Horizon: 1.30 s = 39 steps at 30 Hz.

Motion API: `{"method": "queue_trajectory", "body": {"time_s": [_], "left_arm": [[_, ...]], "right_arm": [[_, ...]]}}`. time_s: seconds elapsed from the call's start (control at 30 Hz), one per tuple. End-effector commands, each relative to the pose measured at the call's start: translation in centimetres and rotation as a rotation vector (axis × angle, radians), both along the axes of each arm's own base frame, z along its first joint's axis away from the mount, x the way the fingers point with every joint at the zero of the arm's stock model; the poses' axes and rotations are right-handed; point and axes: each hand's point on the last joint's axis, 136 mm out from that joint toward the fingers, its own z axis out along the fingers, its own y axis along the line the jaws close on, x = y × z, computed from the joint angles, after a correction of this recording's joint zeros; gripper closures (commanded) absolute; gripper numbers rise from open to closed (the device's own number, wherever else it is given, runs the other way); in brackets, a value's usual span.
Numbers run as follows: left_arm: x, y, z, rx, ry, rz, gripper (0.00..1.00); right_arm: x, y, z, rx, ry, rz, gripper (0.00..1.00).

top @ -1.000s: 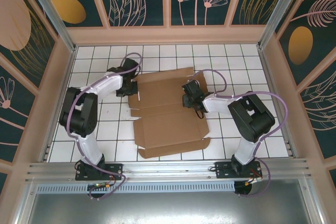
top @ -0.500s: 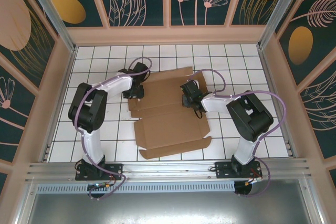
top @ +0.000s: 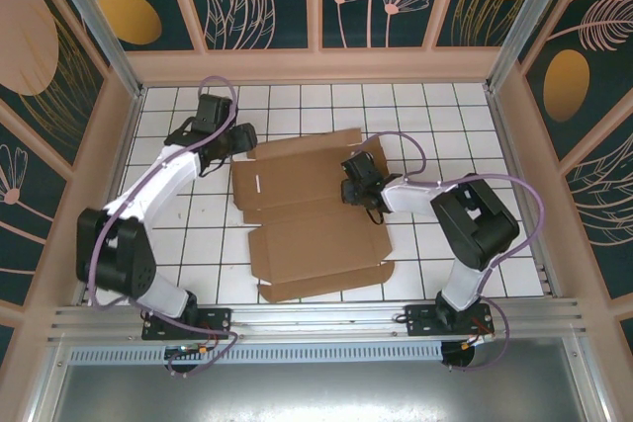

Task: Fold the paper box

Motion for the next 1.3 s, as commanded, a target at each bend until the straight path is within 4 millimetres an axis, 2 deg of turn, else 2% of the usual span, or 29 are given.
{"method": "queue_trajectory", "body": {"time_s": [0.0,0.07,0.1,0.2,0.23,0.3,0.33,0.4,0.47,0.5,0.57,0.67,0.77,0.87,0.97,1.03,1.13,1.2,1.27], "left_arm": [[0.1,-3.6,-0.1,-0.121,0.023,-0.177,0.4],[0.2,-6.0,0.8,-0.226,-0.011,-0.239,0.41],[0.0,-7.1,0.7,-0.235,-0.003,-0.245,0.44],[-2.3,-11.9,-1.1,-0.181,0.074,-0.356,0.55],[-3.8,-13.9,-3.1,-0.163,0.129,-0.397,0.58],[-6.6,-16.1,-6.2,-0.197,0.205,-0.425,0.66],[-7.9,-16.7,-7.8,-0.231,0.249,-0.42,0.68],[-9.5,-16.6,-10.2,-0.28,0.299,-0.387,0.75],[-10.3,-15.7,-11.9,-0.26,0.322,-0.359,0.82],[-10.5,-15.2,-12.4,-0.235,0.328,-0.355,0.89],[-10.4,-14.7,-12.5,-0.217,0.318,-0.346,1.0],[-9.5,-14.0,-12.8,-0.212,0.303,-0.322,1.0],[-8.8,-13.9,-13.9,-0.219,0.32,-0.316,1.0],[-7.8,-13.6,-14.5,-0.212,0.32,-0.301,1.0],[-6.2,-12.7,-14.6,-0.203,0.312,-0.272,1.0],[-5.1,-12.3,-14.9,-0.191,0.324,-0.263,1.0],[-3.6,-12.3,-15.5,-0.166,0.329,-0.265,1.0],[-2.5,-12.6,-15.6,-0.148,0.325,-0.266,1.0],[-1.4,-13.0,-15.7,-0.141,0.316,-0.266,1.0]], "right_arm": [[-1.0,0.6,2.1,0.03,-0.012,0.064,0.51],[-0.3,0.7,3.8,0.073,-0.029,0.069,0.5],[0.1,0.6,4.8,0.104,-0.038,0.066,0.5],[1.8,0.7,8.6,0.224,-0.099,0.076,0.49],[2.8,0.2,9.7,0.251,-0.117,0.072,0.48],[4.8,-0.2,11.3,0.262,-0.139,0.072,0.48],[6.0,0.0,12.1,0.267,-0.142,0.084,0.48],[7.6,1.0,12.3,0.275,-0.112,0.123,0.48],[8.6,2.3,11.2,0.28,-0.058,0.153,0.54],[8.9,3.3,10.6,0.294,-0.029,0.176,0.59],[8.9,4.9,9.1,0.298,0.002,0.204,0.69],[7.9,7.2,6.3,0.281,0.041,0.248,0.86],[7.4,7.9,3.0,0.259,0.101,0.256,1.0],[7.3,6.8,0.2,0.189,0.142,0.235,1.0],[7.1,4.1,-1.8,0.123,0.175,0.161,1.0],[6.8,2.1,-2.3,0.106,0.185,0.105,1.0],[5.3,0.4,-2.4,0.067,0.186,0.072,1.0],[3.7,-0.1,-2.5,0.059,0.195,0.064,1.0],[1.7,0.2,-2.4,0.079,0.206,0.074,1.0]]}}
